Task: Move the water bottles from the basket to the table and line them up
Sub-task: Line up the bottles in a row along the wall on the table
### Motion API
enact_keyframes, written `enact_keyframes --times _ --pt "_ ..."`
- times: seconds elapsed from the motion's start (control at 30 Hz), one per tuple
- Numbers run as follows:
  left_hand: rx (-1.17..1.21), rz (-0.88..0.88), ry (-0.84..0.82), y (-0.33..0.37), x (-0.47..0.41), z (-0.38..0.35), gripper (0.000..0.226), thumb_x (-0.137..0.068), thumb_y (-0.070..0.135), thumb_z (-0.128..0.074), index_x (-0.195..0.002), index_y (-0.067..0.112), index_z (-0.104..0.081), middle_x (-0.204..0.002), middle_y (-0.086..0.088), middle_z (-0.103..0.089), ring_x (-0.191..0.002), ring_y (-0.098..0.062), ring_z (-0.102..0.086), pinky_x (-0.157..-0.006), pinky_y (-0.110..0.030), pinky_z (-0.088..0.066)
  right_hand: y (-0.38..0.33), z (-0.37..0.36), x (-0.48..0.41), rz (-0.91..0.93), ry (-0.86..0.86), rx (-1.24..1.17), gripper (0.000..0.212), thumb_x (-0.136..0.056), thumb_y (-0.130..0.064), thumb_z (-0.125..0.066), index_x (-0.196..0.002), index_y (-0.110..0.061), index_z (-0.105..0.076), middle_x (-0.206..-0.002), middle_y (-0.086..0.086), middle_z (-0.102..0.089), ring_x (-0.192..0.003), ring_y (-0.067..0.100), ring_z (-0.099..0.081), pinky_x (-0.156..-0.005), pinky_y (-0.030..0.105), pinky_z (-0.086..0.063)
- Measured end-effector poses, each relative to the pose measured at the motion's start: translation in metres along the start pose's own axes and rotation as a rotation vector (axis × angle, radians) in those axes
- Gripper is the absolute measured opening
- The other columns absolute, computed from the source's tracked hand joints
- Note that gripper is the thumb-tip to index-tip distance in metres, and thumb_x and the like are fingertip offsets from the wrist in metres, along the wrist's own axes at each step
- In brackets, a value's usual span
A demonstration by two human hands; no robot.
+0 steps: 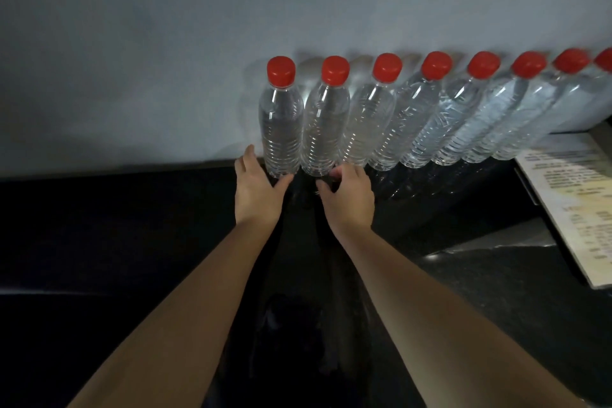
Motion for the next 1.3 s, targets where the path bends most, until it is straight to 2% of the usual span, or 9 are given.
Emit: enact_keyframes --times 0.13,0.27,0.43,0.57,0.77,0.93,1.03,1.17,1.3 --pt "-0.227 0.057 -0.088 -0.015 0.035 0.02 0.091 -0.082 0.04 -0.071 -0.15 0.013 -0.017 -0.153 -0.013 -0.026 -0.143 -0.028 -0.023 -0.112 -0.046 -0.032 -0.003 0.018 0.026 0.206 -0.275 0.422 0.047 -0.088 -0.037 -0.063 -0.129 -0.022 -0.047 -0.136 0.002 -0.044 -0.129 0.024 -0.039 -0.107 0.045 -0.035" --pt "-0.429 0.074 -0.204 -0.016 0.099 0.036 0.089 -0.083 0.048 -0.066 -0.15 0.013 -0.019 -0.156 -0.012 -0.022 -0.148 -0.03 -0.007 -0.119 -0.049 -0.016 -0.001 0.048 0.061 0.333 -0.585 0.69 0.069 -0.091 -0.043 -0.058 -0.149 -0.022 -0.026 -0.159 0.008 -0.017 -0.148 0.031 -0.009 -0.117 0.056 -0.013" --pt "-0.449 0.051 -0.346 0.025 0.186 0.04 0.086 -0.087 0.056 -0.056 -0.152 0.016 -0.016 -0.159 -0.007 -0.017 -0.149 -0.029 -0.002 -0.119 -0.051 -0.01 -0.005 0.123 0.093 0.327 -0.73 0.756 0.063 -0.091 -0.044 -0.055 -0.146 -0.022 -0.033 -0.154 0.009 -0.028 -0.144 0.031 -0.02 -0.115 0.06 -0.011" --pt "-0.311 -0.038 -0.335 0.089 0.251 0.052 0.072 -0.09 0.054 -0.052 -0.148 0.019 -0.027 -0.157 -0.003 -0.024 -0.149 -0.025 -0.005 -0.12 -0.05 -0.01 -0.003 0.199 0.12 0.358 -0.731 0.716 0.055 -0.091 -0.044 -0.054 -0.14 -0.023 -0.041 -0.148 0.005 -0.038 -0.136 0.029 -0.034 -0.113 0.055 -0.02" --pt "-0.159 -0.219 -0.334 0.178 0.349 0.054 0.058 -0.092 0.05 -0.05 -0.142 0.024 -0.038 -0.155 0.001 -0.028 -0.148 -0.019 -0.008 -0.12 -0.048 -0.011 0.027 0.319 0.183 0.352 -0.64 0.563 0.052 -0.092 -0.048 -0.053 -0.138 -0.025 -0.044 -0.147 -0.001 -0.039 -0.133 0.022 -0.04 -0.113 0.049 -0.027" --pt "-0.134 -0.281 -0.356 0.194 0.418 0.042 0.053 -0.093 0.049 -0.049 -0.14 0.025 -0.042 -0.154 0.006 -0.028 -0.147 -0.012 -0.008 -0.12 -0.046 -0.01 0.062 0.37 0.247 0.361 -0.57 0.388 0.048 -0.093 -0.045 -0.053 -0.136 -0.025 -0.046 -0.143 -0.006 -0.043 -0.129 0.015 -0.045 -0.112 0.044 -0.031" --pt "-0.114 -0.226 -0.363 0.184 0.44 0.035 0.054 -0.091 0.047 -0.054 -0.139 0.023 -0.044 -0.153 0.006 -0.031 -0.147 -0.013 -0.013 -0.119 -0.046 -0.017 0.076 0.371 0.272 0.397 -0.545 0.377 0.048 -0.094 -0.043 -0.053 -0.137 -0.027 -0.043 -0.139 -0.006 -0.048 -0.115 0.015 -0.055 -0.11 0.038 -0.034" --pt "-0.086 -0.205 -0.334 0.17 0.45 0.026 0.046 -0.087 0.044 -0.061 -0.127 0.024 -0.053 -0.131 0.007 -0.05 -0.128 -0.016 -0.044 -0.107 -0.042 -0.039 0.083 0.361 0.287 0.47 -0.49 0.423 0.043 -0.095 -0.032 -0.053 -0.135 -0.023 -0.043 -0.118 -0.004 -0.061 -0.105 0.015 -0.058 -0.096 0.03 -0.039" --pt "-0.047 -0.163 -0.293 0.162 0.457 0.023 0.03 -0.089 0.036 -0.061 -0.117 0.026 -0.056 -0.106 0.014 -0.054 -0.098 -0.004 -0.053 -0.079 -0.016 -0.043 0.089 0.344 0.291 0.455 -0.443 0.467 0.041 -0.096 -0.028 -0.053 -0.134 -0.018 -0.039 -0.111 0.002 -0.061 -0.094 0.021 -0.062 -0.068 0.031 -0.046"
Point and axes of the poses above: each hand's wrist, its own x-axis away from the middle knuckle, its own z-axis out of the back of the hand, y = z × x, the point moved 7 cm from there along -x, towards the middle knuckle
